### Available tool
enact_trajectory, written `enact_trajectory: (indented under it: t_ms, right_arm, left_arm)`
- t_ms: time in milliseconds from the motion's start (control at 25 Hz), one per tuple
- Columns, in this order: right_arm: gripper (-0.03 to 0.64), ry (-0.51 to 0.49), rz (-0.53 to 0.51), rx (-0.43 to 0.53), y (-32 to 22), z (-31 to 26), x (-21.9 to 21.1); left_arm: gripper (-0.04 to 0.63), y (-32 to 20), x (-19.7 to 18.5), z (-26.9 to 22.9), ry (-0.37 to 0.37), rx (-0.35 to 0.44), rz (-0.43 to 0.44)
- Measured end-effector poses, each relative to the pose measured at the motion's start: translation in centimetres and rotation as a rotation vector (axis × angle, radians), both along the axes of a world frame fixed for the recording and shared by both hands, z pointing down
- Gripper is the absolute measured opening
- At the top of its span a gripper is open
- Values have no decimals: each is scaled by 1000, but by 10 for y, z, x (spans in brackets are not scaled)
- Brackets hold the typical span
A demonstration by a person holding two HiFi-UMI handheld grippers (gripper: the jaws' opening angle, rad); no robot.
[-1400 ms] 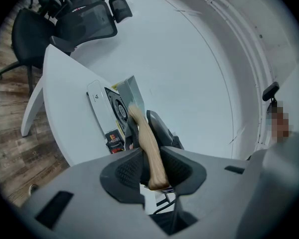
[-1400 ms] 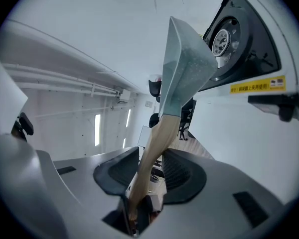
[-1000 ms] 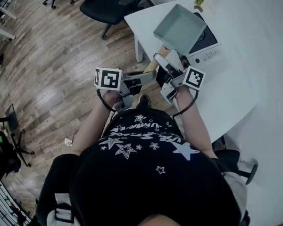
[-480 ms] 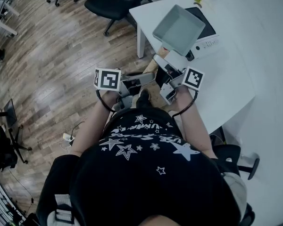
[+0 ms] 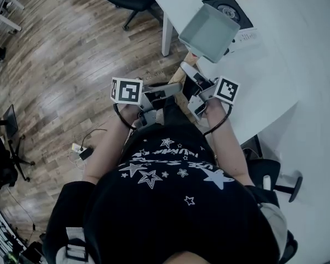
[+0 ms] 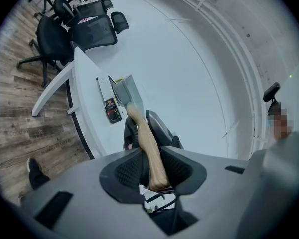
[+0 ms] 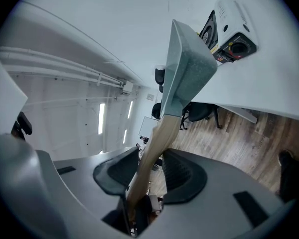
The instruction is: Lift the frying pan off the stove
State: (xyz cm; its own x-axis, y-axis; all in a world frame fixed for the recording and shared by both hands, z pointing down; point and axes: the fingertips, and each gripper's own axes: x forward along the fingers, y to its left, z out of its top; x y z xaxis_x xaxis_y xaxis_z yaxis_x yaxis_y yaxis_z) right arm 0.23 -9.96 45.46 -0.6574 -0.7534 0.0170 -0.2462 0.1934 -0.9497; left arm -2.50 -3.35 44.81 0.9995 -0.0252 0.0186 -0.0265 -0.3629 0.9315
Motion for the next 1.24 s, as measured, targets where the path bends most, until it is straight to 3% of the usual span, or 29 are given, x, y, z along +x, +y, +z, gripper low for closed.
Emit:
enact_trajectory:
  t_ms: [160,320,640,1240]
  right_arm:
    - [150,2,0,21,53,-8,-20]
    - [150,-8,-30,26,73,-9,-23]
    - [152,17,-97,30,92,-13,-2]
    - [155,23,-151,29,151,-10,57]
  left_arm:
    - [117,53,-20,-6,-5,23,2]
    - [117,74,-20,-6,-8,29,-19]
    - [118,95,5,-11,-8,22,-77]
    - [120,154,68,-8,-22,27,-104]
